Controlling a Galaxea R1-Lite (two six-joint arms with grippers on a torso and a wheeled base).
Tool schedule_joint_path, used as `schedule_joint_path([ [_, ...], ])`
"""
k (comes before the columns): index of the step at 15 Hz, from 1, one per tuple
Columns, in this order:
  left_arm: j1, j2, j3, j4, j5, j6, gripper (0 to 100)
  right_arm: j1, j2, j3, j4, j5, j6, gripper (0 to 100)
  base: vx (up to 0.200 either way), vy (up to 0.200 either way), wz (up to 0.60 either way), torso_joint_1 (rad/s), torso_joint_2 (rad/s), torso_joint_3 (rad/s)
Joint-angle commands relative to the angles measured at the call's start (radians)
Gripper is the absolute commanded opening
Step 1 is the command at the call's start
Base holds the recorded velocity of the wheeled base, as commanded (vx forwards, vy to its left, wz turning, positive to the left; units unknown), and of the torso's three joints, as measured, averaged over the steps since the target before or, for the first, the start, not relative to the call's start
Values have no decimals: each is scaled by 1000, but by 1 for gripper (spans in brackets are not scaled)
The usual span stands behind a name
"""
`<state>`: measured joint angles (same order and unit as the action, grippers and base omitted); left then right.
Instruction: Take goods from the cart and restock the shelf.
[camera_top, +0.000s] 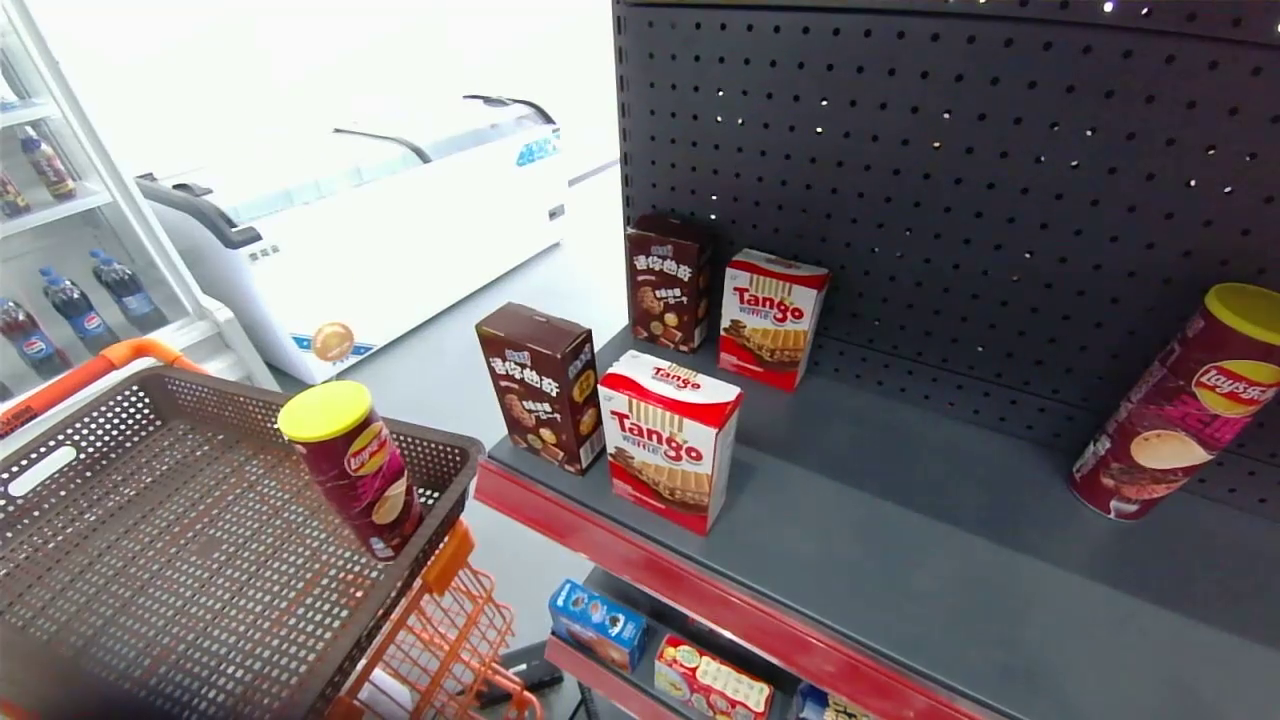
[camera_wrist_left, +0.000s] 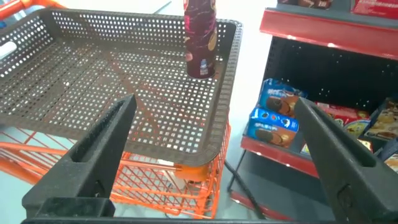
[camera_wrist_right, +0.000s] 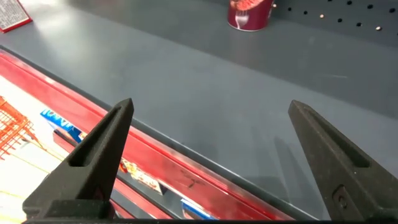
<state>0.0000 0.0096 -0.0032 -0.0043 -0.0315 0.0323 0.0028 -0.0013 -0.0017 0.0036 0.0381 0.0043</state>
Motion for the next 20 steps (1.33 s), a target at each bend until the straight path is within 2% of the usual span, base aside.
schedule_joint_path([
  [1, 0, 9, -90, 7, 1, 1, 100, 0, 1, 0, -1, 0, 0, 100, 0, 0, 0, 0, 0, 0],
  [2, -2, 86, -185, 49, 5, -3, 100, 0, 1, 0, -1, 0, 0, 100, 0, 0, 0, 0, 0, 0],
  [3, 5, 159, -242, 59, 30, -14, 100, 0, 1, 0, -1, 0, 0, 100, 0, 0, 0, 0, 0, 0],
  [5, -3, 282, -279, 59, 54, -28, 100, 0, 1, 0, -1, 0, 0, 100, 0, 0, 0, 0, 0, 0],
  [6, -5, 314, -279, 58, 56, -38, 100, 0, 1, 0, -1, 0, 0, 100, 0, 0, 0, 0, 0, 0],
  [7, -8, 414, -279, 50, 54, -69, 100, 0, 1, 0, -1, 0, 0, 100, 0, 0, 0, 0, 0, 0],
  [9, -21, 515, -271, -8, 53, -72, 100, 0, 1, 0, -1, 2, 0, 100, 0, 0, 0, 0, 0, 0],
  [14, -18, 728, -265, -54, 54, -65, 100, 0, 1, 0, -1, 0, 0, 100, 0, 0, 0, 0, 0, 0],
  [15, -18, 796, -264, -100, 54, -61, 100, 0, 1, 0, -1, 0, 0, 100, 0, 0, 0, 0, 0, 0],
  [18, -15, 1053, -182, -464, 53, -52, 100, 0, 1, 0, -1, 0, 0, 100, 0, 0, 0, 0, 0, 0],
  [19, -11, 1116, -158, -551, 54, -38, 100, 0, 1, 0, -1, 2, 0, 100, 0, 0, 0, 0, 0, 0],
  [20, 6, 1225, -129, -714, 54, -15, 100, 0, 1, 0, -1, 2, 0, 100, 0, 0, 0, 0, 0, 0],
])
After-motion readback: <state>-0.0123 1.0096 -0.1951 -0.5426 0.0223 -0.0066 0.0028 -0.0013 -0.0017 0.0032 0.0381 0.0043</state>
